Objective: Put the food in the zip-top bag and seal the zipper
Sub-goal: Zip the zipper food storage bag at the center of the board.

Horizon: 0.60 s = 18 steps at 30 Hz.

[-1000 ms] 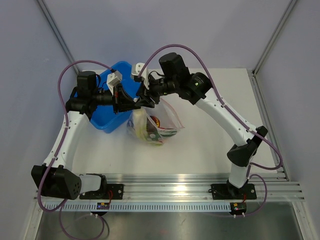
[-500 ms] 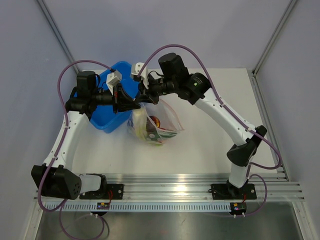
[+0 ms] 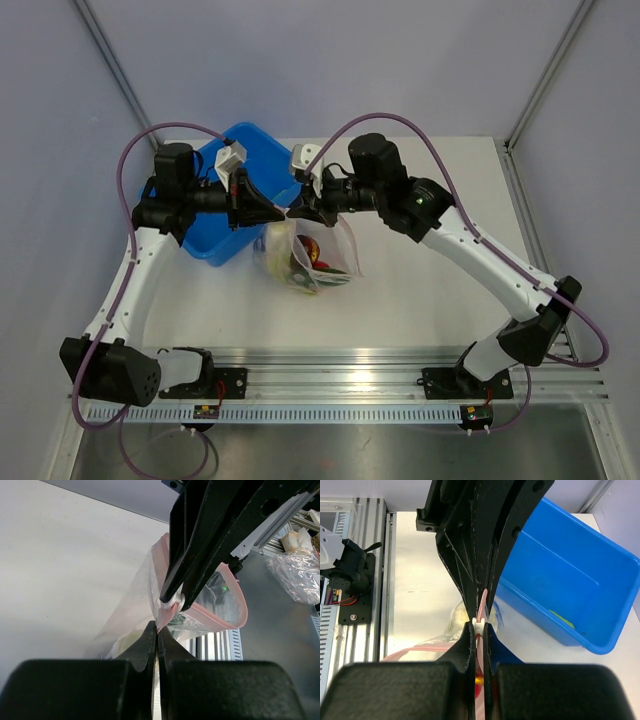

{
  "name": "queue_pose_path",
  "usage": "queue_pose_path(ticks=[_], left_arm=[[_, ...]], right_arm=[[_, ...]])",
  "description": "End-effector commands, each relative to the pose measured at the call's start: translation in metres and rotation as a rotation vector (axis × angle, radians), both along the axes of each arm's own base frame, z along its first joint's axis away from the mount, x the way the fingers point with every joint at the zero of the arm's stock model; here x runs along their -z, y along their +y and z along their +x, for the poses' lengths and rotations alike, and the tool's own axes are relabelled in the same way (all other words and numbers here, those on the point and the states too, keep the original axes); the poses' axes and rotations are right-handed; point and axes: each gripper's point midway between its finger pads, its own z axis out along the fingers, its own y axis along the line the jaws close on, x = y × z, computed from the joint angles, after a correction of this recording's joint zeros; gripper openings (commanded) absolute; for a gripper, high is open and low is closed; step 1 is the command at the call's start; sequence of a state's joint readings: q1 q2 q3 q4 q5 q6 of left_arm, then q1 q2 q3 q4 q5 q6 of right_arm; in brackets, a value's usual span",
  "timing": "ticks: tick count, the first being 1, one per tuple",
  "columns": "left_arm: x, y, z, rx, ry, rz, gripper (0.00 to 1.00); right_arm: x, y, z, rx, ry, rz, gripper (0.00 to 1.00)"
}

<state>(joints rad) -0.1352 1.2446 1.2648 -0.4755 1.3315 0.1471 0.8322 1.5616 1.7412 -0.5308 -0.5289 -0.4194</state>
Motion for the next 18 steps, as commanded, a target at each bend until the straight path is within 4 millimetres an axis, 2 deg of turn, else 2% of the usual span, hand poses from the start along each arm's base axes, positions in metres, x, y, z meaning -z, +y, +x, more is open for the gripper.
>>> queue_pose_path(ticks=[1,6,9,18], left_arm=[[-0.021,0.009,0.014,-0.082,-0.139,-0.005,0.0],[-0.021,0.012,0.02,-0.134,-0.135,-0.004,0.0],[-0.023,0.012,0.019,-0.137,-0.146,-0.011,0.0],[-0.028,0.011,0.009,-0.094,-0.156,-0.029,0.0]], right_arm=[[-0.007,-0.023,-0.024,0.032,0.047,0.01,0.0],[0.014,-0.041,-0.022,0.125,0.09,-0.049,0.0],[0.019,-0.048,-0.026,0.14,0.1,-0.054,0.0],[-0.003,-0.034,-0.03,0.092,0.119,0.02,0.0]])
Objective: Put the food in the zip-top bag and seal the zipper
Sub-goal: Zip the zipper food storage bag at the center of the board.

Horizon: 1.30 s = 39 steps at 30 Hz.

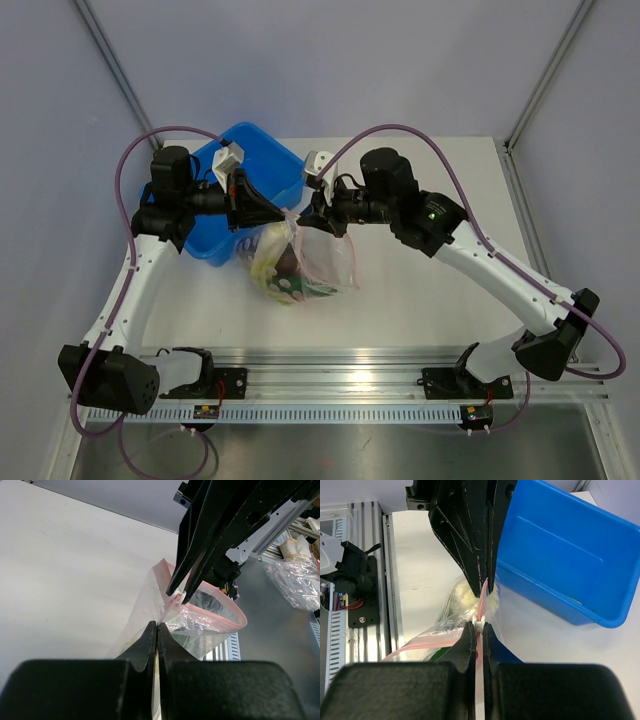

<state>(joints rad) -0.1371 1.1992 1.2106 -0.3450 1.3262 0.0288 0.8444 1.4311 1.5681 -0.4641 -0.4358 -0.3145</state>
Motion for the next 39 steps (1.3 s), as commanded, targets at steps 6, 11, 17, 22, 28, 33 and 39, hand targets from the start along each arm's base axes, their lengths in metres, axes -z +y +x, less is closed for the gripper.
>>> queue_pose_path(ticks=[6,11,17,22,28,33,39], left_arm=[[-0.026,0.009,0.009,-0.034,-0.138,-0.013,0.54],[-0.029,0.009,0.007,-0.01,-0.143,-0.018,0.58],[-0.029,0.002,0.007,0.023,-0.166,-0.023,0.64],[-0.031,-0.004,0.005,0.078,-0.175,-0.03,0.63],[-0.03,-0.007,-0.001,0.118,-0.178,-0.036,0.53],[-0.028,-0.008,-0.008,0.143,-0.167,-0.041,0.46],[-0.027,-0.008,-0.015,0.156,-0.175,-0.043,0.51]], right_arm=[[-0.022,0.001,-0.013,-0.044,0.06,0.021,0.0],[-0.03,0.002,-0.012,-0.051,0.041,0.029,0.0],[-0.029,0.003,-0.012,-0.059,0.042,0.026,0.0],[-0.03,0.007,-0.013,-0.078,0.048,0.029,0.0],[-0.028,0.01,-0.012,-0.085,0.05,0.023,0.0],[-0.026,0.011,-0.01,-0.083,0.052,0.017,0.0],[-0.029,0.013,-0.009,-0.082,0.05,0.021,0.0]])
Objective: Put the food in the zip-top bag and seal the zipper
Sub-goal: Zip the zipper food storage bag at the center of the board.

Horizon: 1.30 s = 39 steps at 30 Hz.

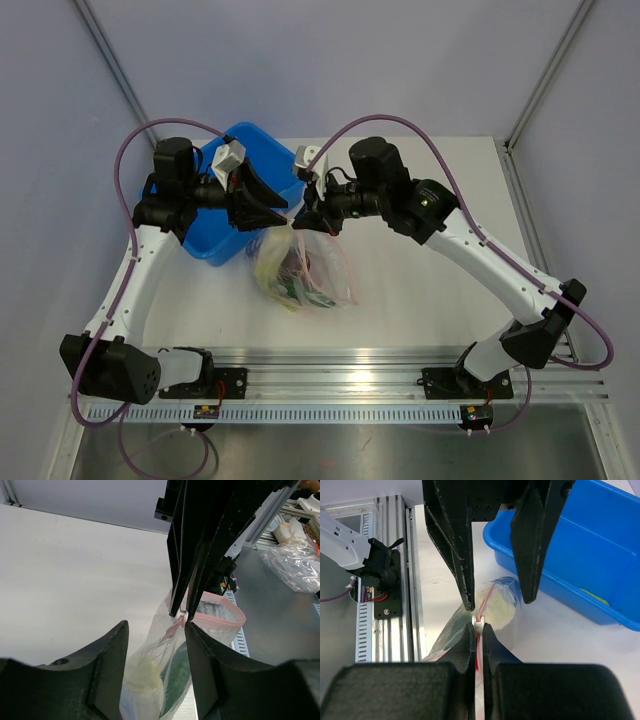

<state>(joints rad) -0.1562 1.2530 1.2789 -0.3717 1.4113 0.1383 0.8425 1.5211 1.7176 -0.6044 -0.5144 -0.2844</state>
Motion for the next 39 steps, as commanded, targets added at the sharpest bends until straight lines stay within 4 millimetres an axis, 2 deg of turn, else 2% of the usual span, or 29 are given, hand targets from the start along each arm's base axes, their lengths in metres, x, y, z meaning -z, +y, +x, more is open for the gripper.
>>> queue_pose_path(ticks=[1,7,12,19,28,31,32,33,39], left_arm=[[-0.016,0.0,-0.014,0.057,-0.08,-0.026,0.48],[-0.017,-0.001,-0.014,0.057,-0.075,-0.026,0.0],[-0.019,0.001,-0.015,0.029,-0.092,-0.019,0.0],[-0.02,0.002,-0.012,-0.032,-0.113,-0.002,0.0],[-0.023,0.003,-0.013,-0.037,-0.121,-0.004,0.0],[-0.022,0.003,-0.013,-0.038,-0.116,-0.003,0.0],[-0.022,0.003,-0.013,-0.039,-0.113,-0.003,0.0],[-0.022,0.003,-0.013,-0.04,-0.115,-0.002,0.0],[-0.019,0.004,-0.006,-0.093,-0.11,0.014,0.0]], right_arm=[[-0.028,0.003,0.0,-0.017,-0.053,0.06,0.0],[-0.026,0.002,0.001,-0.009,-0.049,0.054,0.0],[-0.027,0.001,0.003,0.008,-0.043,0.057,0.02],[-0.027,0.006,0.005,0.021,-0.009,0.068,0.24],[-0.024,0.011,0.008,0.031,0.022,0.076,0.29],[-0.024,0.011,0.007,0.03,0.028,0.077,0.16],[-0.026,0.011,0.006,0.029,0.027,0.081,0.03],[-0.027,0.011,0.007,0.034,0.023,0.085,0.0],[-0.023,0.002,0.003,0.058,0.028,0.089,0.0]])
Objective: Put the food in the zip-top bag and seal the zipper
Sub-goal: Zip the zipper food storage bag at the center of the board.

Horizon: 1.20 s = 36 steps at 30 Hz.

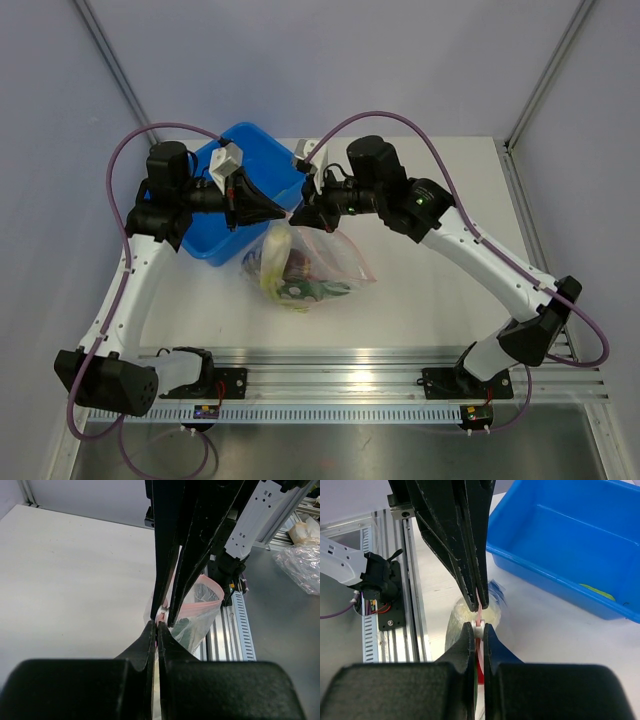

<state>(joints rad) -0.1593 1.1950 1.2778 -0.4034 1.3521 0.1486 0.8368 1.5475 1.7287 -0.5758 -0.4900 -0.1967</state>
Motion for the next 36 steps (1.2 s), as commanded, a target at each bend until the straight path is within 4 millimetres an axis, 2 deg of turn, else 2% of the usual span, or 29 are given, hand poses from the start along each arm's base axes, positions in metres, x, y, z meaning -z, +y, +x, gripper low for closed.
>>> queue_pose_path(ticks=[1,2,4,9,10,15,18,19,21,22,23,24,30,33,36], left_arm=[[-0.01,0.002,0.002,-0.053,-0.071,0.005,0.0],[-0.01,0.002,0.004,-0.063,-0.081,0.009,0.0],[-0.007,0.004,0.007,-0.091,-0.078,0.023,0.0],[-0.004,0.006,0.013,-0.123,-0.081,0.043,0.0],[-0.004,0.007,0.015,-0.131,-0.083,0.046,0.0],[-0.005,0.011,0.02,-0.16,-0.088,0.051,0.0],[-0.006,0.013,0.023,-0.173,-0.086,0.053,0.0],[-0.006,0.015,0.025,-0.179,-0.088,0.053,0.0],[-0.007,0.016,0.027,-0.184,-0.087,0.053,0.0],[-0.007,0.016,0.027,-0.186,-0.089,0.052,0.0],[-0.008,0.016,0.028,-0.186,-0.089,0.052,0.0],[-0.008,0.016,0.028,-0.185,-0.089,0.051,0.0],[-0.009,0.019,0.033,-0.203,-0.087,0.055,0.0],[-0.009,0.022,0.037,-0.221,-0.087,0.057,0.0],[-0.01,0.021,0.035,-0.205,-0.087,0.051,0.0]], right_arm=[[-0.014,-0.005,-0.007,0.007,-0.025,0.05,0.0],[-0.017,-0.01,-0.01,0.013,-0.035,0.058,0.0],[-0.005,-0.015,-0.01,0.031,-0.022,0.036,0.0],[0.002,-0.033,-0.019,0.064,-0.02,0.016,0.0],[0.009,-0.036,-0.02,0.069,-0.013,0.001,0.0],[0.019,-0.055,-0.028,0.112,-0.009,-0.029,0.0],[0.03,-0.068,-0.032,0.148,0.007,-0.046,0.0],[0.042,-0.071,-0.035,0.158,0.03,-0.06,0.0],[0.045,-0.079,-0.039,0.178,0.04,-0.055,0.0],[0.056,-0.082,-0.043,0.187,0.067,-0.069,0.0],[0.056,-0.086,-0.046,0.193,0.071,-0.063,0.0],[0.065,-0.089,-0.048,0.198,0.089,-0.078,0.0],[0.083,-0.108,-0.059,0.254,0.143,-0.115,0.0],[0.098,-0.119,-0.064,0.299,0.181,-0.133,0.0],[0.102,-0.123,-0.072,0.312,0.22,-0.116,0.0]])
